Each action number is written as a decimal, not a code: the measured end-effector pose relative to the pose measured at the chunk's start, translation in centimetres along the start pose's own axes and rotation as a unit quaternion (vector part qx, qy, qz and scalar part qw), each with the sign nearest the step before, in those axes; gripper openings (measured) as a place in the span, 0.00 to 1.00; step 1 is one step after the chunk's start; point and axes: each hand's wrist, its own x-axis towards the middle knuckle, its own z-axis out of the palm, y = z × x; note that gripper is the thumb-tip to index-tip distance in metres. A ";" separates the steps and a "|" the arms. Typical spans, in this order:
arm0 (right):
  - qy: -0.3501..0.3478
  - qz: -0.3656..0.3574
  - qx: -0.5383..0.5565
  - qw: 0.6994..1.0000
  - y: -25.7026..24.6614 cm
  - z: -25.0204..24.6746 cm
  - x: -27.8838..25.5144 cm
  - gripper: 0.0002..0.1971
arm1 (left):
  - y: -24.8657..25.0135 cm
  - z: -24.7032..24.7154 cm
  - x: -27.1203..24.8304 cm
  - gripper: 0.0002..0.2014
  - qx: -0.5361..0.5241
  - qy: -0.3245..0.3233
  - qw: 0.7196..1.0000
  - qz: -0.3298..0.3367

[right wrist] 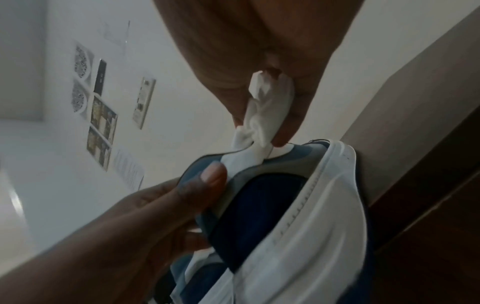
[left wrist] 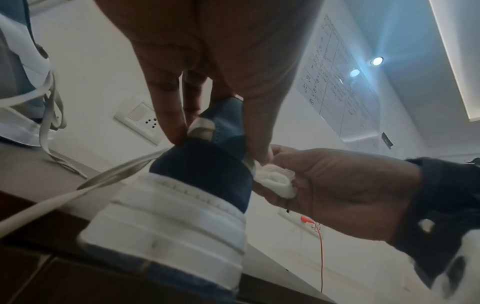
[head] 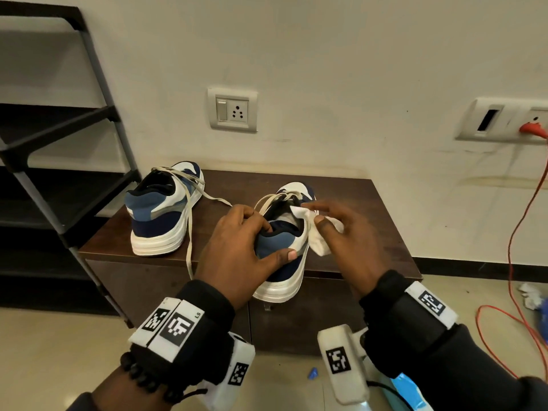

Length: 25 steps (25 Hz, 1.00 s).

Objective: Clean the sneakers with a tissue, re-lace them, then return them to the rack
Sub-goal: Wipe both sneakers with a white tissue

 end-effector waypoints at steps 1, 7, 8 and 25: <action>0.003 -0.017 -0.009 1.000 0.0 0.4 -0.5 0.10 | 0.1 0.1 0.0 0.23 -0.002 0.001 1.000 0.001; 0.037 -0.126 -0.106 0.986 -0.6 1.6 -1.0 0.10 | -0.4 -0.2 0.0 0.23 -0.029 -0.021 0.999 0.010; 0.052 -0.108 -0.104 0.987 -0.6 1.6 -0.8 0.09 | -0.3 -0.2 0.0 0.24 -0.029 -0.032 0.999 0.007; 0.035 -0.134 -0.086 0.987 -0.9 -1.3 -2.9 0.10 | 1.1 -0.7 0.0 0.22 -0.111 -0.086 0.990 -0.021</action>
